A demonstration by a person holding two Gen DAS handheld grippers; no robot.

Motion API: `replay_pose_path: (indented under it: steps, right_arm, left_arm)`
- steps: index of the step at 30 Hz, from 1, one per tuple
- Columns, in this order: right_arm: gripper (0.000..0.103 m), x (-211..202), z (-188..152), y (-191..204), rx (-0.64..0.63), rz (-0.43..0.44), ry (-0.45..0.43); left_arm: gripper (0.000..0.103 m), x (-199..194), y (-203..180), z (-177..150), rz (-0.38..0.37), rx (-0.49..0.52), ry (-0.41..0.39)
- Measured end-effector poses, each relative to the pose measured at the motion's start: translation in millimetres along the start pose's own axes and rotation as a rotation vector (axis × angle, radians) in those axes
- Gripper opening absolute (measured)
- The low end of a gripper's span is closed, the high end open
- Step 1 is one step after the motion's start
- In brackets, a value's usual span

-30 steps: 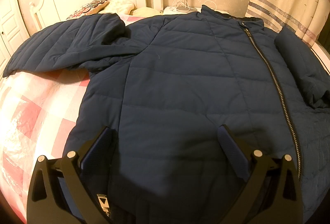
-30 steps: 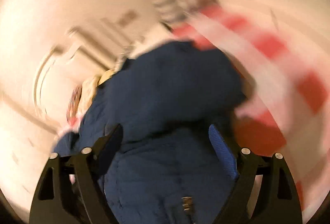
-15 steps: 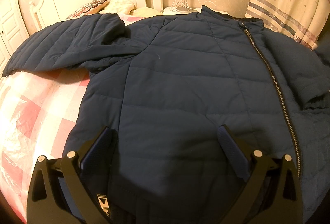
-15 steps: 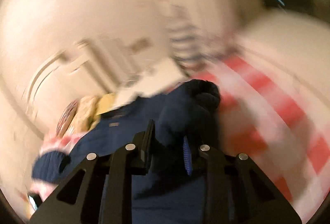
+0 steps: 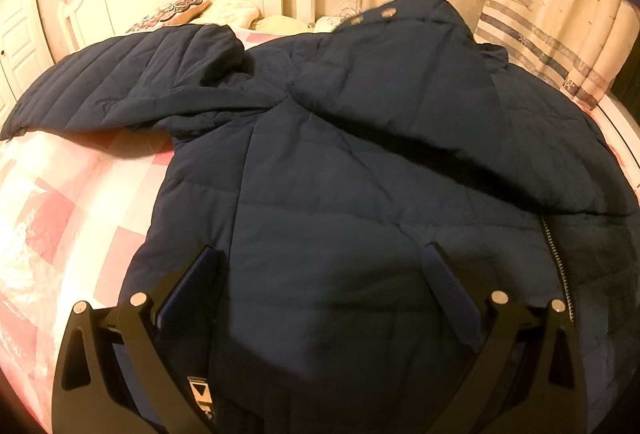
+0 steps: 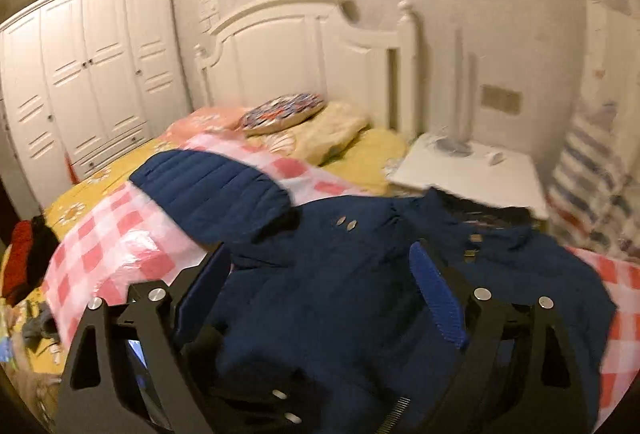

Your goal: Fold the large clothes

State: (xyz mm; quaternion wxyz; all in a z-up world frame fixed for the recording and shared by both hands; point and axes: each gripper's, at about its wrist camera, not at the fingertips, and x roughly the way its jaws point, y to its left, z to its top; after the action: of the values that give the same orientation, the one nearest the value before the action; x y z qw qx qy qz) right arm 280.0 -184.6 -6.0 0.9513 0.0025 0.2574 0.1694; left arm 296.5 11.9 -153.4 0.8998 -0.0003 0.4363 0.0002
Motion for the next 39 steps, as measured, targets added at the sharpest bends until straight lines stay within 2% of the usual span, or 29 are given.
replay_pose_path:
  steps: [2, 4, 6, 8, 11, 13, 15, 17, 19, 23, 24, 26, 27, 28, 30, 32, 34, 35, 36, 37, 38, 39]
  right_arm:
    - [0.085, -16.7, -9.1, -26.8, 0.05, -0.08, -0.009]
    - [0.085, -25.1, -27.8, -71.6, 0.137, -0.192, 0.028]
    - [0.084, -25.5, -52.7, -111.9, 0.208, -0.308, 0.092]
    - [0.083, -19.5, -85.0, -154.6, 0.313, -0.396, 0.206]
    - [0.081, -7.9, -125.5, -189.4, 0.389, -0.443, 0.313]
    - [0.081, -5.8, -140.5, -196.6, 0.371, -0.434, 0.284]
    - [0.082, -6.1, -140.9, -198.0, 0.37, -0.437, 0.281]
    - [0.084, -3.7, -140.3, -197.1, 0.351, -0.447, 0.29]
    - [0.084, -5.2, -141.3, -200.0, 0.359, -0.435, 0.284]
    - [0.086, -4.2, -140.8, -201.2, 0.383, -0.402, 0.268]
    - [0.087, -5.0, -140.7, -199.1, 0.382, -0.402, 0.268]
    - [0.087, -4.1, -141.2, -195.6, 0.375, -0.407, 0.273]
    - [0.087, -3.3, -141.3, -194.8, 0.372, -0.409, 0.275]
    - [0.087, -3.3, -141.3, -195.0, 0.372, -0.409, 0.274]
    - [0.088, -3.9, -141.5, -195.9, 0.378, -0.402, 0.27]
    - [0.088, -4.5, -141.7, -196.0, 0.381, -0.398, 0.266]
    - [0.088, -4.0, -141.7, -196.0, 0.38, -0.395, 0.266]
    - [0.089, -3.6, -141.7, -195.8, 0.38, -0.394, 0.266]
    - [0.089, -3.2, -141.6, -195.9, 0.379, -0.394, 0.266]
    - [0.09, -2.6, -141.5, -196.3, 0.38, -0.393, 0.268]
    - [0.09, -2.2, -141.5, -196.7, 0.38, -0.393, 0.268]
    - [0.09, -1.8, -141.3, -196.8, 0.379, -0.393, 0.269]
  left_arm:
    - [0.101, -1.0, 1.8, -0.4, -0.012, -0.01, -0.006]
    - [0.101, -3.2, 5.6, -0.3, -0.042, -0.028, -0.015]
    - [0.101, -6.9, 11.6, 0.0, -0.122, -0.064, -0.031]
    - [0.101, -8.7, 18.9, 2.0, -0.198, -0.11, -0.03]
    - [0.1, -4.0, 36.8, 14.0, -0.325, -0.225, 0.011]
    - [0.1, 5.0, 52.0, 26.1, -0.428, -0.352, 0.055]
    - [0.1, 13.9, 57.9, 38.8, -0.464, -0.412, 0.082]
    - [0.097, 27.4, 54.8, 54.9, -0.472, -0.423, 0.099]
    - [0.091, 43.1, 53.3, 65.7, -0.433, -0.445, 0.109]
    - [0.091, 67.1, 48.3, 88.9, -0.359, -0.489, 0.046]
    - [0.088, 71.3, 45.3, 93.9, -0.342, -0.494, 0.034]
    - [0.041, 77.6, 36.5, 101.9, -0.347, -0.476, 0.042]
    - [0.023, 80.9, 32.7, 104.2, -0.343, -0.469, 0.066]
    - [0.009, 75.2, 32.6, 105.5, -0.336, -0.48, 0.046]
    - [0.007, 46.5, 35.2, 103.3, -0.317, -0.493, -0.066]
    - [0.006, 4.0, 31.5, 100.1, -0.27, -0.447, -0.223]
    - [0.006, -45.8, 20.1, 88.6, -0.206, -0.343, -0.389]
    - [0.006, -55.9, 14.8, 83.3, -0.164, -0.301, -0.421]
    - [0.011, -61.9, 9.0, 77.1, -0.096, -0.257, -0.415]
    - [0.023, -51.2, 1.4, 73.9, 0.004, -0.208, -0.344]
    - [0.039, -33.9, -3.5, 77.0, 0.048, -0.197, -0.253]
    - [0.075, -18.5, 0.1, 75.9, 0.055, -0.209, -0.189]
